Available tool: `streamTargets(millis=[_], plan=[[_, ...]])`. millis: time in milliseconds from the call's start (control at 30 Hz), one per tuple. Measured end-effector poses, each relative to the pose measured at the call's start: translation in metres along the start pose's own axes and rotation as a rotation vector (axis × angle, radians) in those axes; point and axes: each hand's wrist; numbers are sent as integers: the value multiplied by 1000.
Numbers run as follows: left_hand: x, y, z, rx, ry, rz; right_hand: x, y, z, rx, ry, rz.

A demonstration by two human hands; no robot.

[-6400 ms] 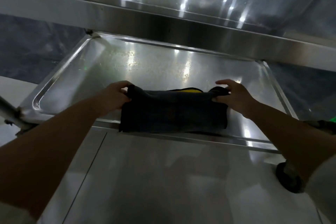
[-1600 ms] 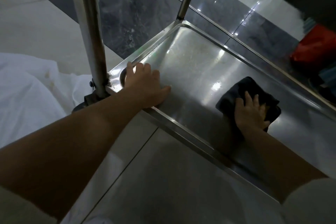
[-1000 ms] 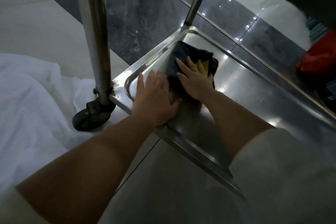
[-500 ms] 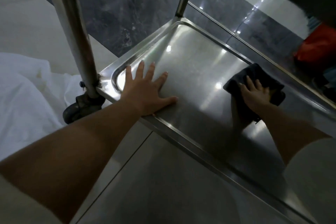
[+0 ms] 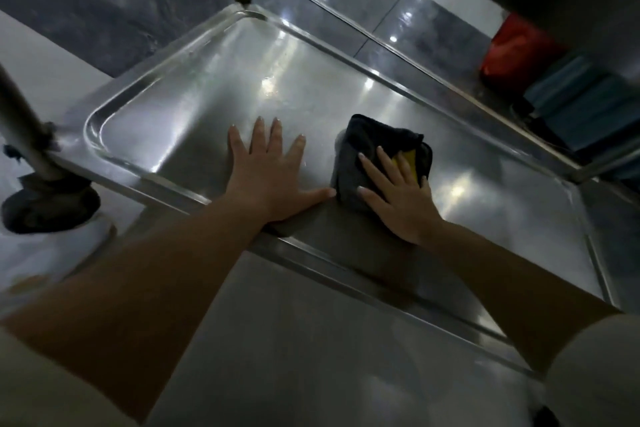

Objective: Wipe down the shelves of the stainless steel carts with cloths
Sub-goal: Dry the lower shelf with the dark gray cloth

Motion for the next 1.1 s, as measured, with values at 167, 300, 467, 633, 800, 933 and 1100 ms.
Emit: streamTargets(millis=[167, 300, 467, 633, 800, 933, 1100], plan=[[-4, -3, -1, -15, -89, 20, 16, 13, 20, 27, -95, -29], [-3, -6, -1, -6, -74, 32, 68, 26, -2, 284, -471, -33], [-2, -4, -3, -13, -67, 27, 73, 23, -15, 168, -218, -32], [-6, 6, 2, 0, -43, -39, 13, 12, 56, 56, -61, -23], [-8, 24, 18, 43, 45, -177, -92, -6, 138, 179, -558, -9], [-19, 27, 48, 29, 163, -215, -164, -22, 161, 208, -745, -71], [-45, 15, 92, 28, 10, -234, -184, -30, 117, 205, -725, -34]])
Point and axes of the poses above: each hand's wrist, its own x-axis towards the middle knuckle, its own y-axis out of the back of the hand, z = x × y, and after that the axes turned 7 degrees about -z, right-handed
